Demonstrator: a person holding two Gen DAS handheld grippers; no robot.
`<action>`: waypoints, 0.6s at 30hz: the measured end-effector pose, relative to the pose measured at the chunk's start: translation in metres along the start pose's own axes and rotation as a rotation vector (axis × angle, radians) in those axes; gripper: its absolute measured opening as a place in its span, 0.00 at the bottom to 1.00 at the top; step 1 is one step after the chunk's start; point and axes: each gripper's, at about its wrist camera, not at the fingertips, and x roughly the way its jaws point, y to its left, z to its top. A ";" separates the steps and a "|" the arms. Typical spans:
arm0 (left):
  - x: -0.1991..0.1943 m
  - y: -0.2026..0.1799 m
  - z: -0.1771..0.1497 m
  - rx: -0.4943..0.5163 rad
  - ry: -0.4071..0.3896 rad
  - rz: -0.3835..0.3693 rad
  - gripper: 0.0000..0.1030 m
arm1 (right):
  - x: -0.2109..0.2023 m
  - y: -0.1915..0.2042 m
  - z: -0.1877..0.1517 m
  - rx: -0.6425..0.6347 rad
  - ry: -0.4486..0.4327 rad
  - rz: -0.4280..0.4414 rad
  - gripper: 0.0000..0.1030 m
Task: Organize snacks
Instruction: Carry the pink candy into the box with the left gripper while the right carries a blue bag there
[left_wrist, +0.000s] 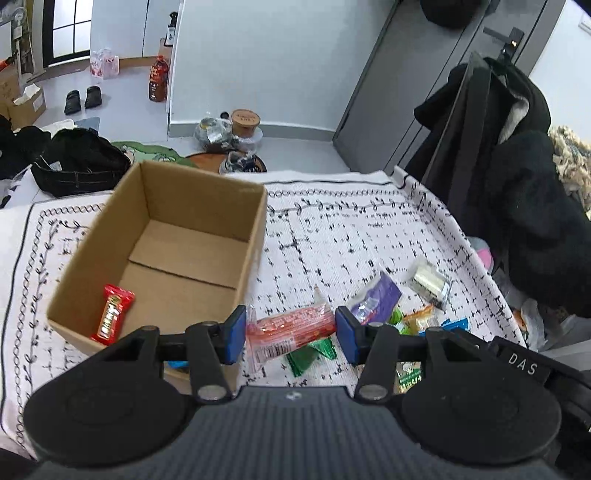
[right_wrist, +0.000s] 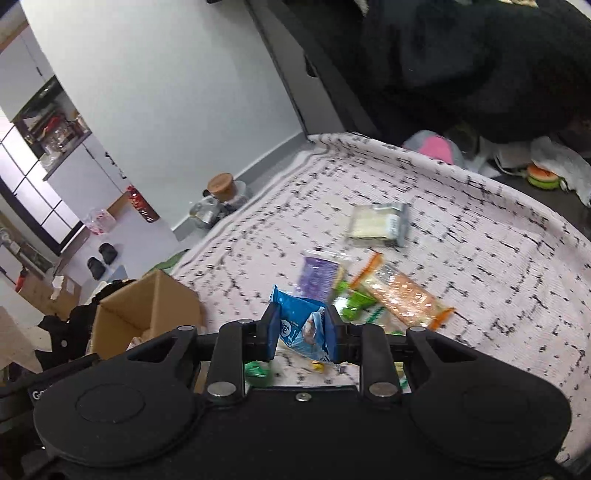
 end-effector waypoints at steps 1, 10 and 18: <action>-0.002 0.002 0.001 0.001 -0.007 0.002 0.48 | -0.001 0.004 0.000 -0.005 -0.002 0.005 0.24; -0.015 0.029 0.014 -0.028 -0.041 0.035 0.48 | -0.008 0.044 -0.002 -0.057 -0.012 0.073 0.24; -0.018 0.055 0.019 -0.065 -0.042 0.066 0.49 | -0.002 0.070 -0.006 -0.090 0.004 0.115 0.24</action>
